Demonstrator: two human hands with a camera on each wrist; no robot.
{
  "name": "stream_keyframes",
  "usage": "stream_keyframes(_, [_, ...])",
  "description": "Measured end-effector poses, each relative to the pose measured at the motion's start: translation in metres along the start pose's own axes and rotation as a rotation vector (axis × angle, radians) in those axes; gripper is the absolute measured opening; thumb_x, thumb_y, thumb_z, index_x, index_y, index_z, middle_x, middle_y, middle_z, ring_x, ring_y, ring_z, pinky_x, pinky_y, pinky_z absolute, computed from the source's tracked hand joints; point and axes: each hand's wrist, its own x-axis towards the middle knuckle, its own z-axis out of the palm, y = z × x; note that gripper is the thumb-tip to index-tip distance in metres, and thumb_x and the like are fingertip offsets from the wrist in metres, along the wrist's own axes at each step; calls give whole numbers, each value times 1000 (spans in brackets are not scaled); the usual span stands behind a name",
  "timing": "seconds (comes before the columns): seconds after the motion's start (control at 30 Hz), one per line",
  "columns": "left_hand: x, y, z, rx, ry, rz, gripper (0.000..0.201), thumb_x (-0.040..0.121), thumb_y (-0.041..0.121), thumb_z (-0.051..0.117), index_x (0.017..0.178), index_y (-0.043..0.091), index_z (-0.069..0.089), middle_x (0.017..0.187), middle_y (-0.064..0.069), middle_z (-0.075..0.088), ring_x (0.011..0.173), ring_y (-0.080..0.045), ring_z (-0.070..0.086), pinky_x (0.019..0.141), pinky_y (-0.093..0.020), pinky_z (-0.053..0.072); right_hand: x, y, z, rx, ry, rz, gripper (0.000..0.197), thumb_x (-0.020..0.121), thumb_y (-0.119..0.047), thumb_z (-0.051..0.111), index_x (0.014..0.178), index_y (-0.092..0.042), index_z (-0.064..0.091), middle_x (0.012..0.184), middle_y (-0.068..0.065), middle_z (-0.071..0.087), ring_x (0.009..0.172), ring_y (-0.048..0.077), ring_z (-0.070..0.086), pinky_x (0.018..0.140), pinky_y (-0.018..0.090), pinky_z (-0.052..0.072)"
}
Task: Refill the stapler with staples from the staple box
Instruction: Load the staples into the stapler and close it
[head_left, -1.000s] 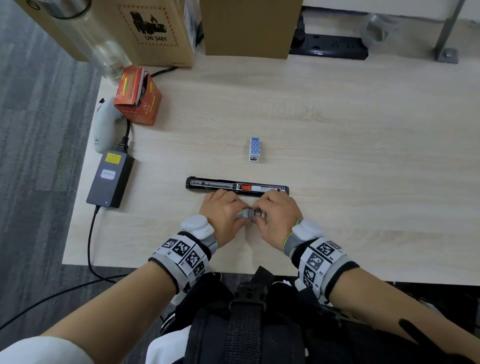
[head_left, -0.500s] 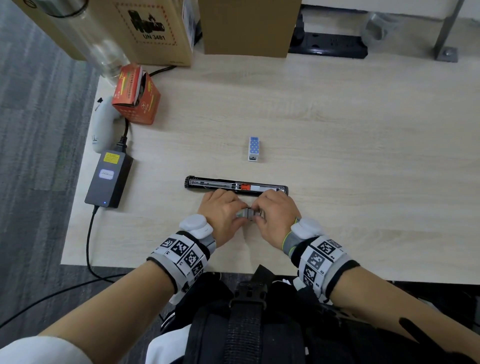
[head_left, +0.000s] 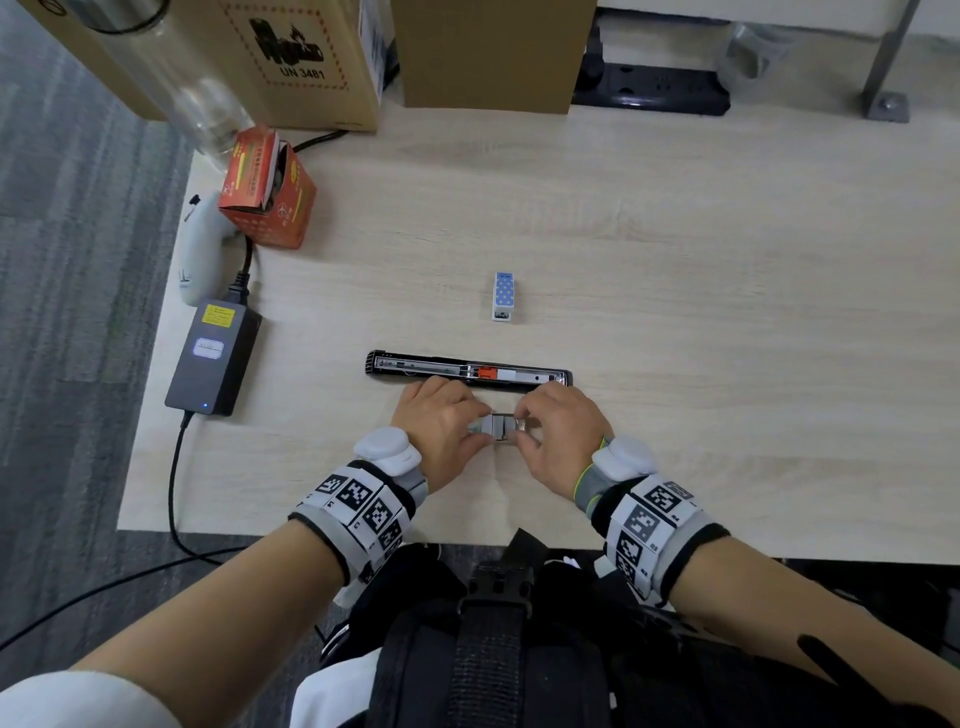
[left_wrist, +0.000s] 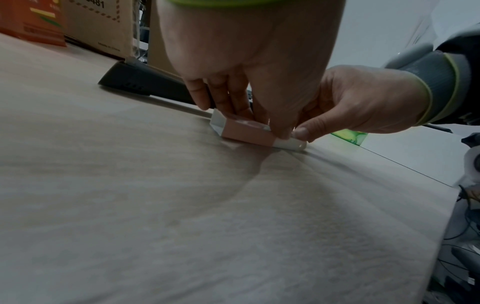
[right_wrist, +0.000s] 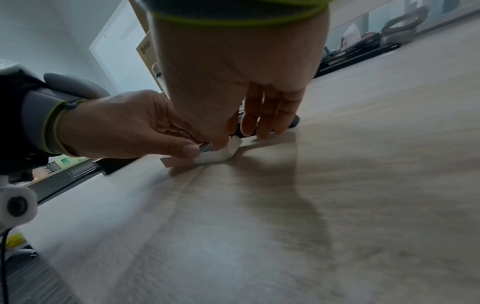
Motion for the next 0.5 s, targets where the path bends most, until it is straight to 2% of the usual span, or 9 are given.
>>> stream_keyframes(0.13, [-1,0,1,1,11,-4,33,70,40,68,94,18,70,88,-1,66,86,-29,57,76,-41,43,-3,-2,0,-4,-27,38,12,73,-17,70,83,-13,64,90,6,61,83,30,56,72,37,48])
stream_keyframes(0.3, [0,0,2,4,14,-8,32,69,35,76,95,18,70,89,-2,66,88,-30,57,77,-40,41,0,-2,0,-7,-82,137,10,78,-23,65,83,-15,68,99,2,62,94,25,53,79,31,42])
stream_keyframes(0.5, [-1,1,1,-1,10,-10,32,70,37,75,96,18,69,90,-1,67,89,-29,57,77,-40,41,0,-2,-1,-3,-74,168,6,77,-19,62,75,-15,67,92,2,60,89,26,52,73,29,41])
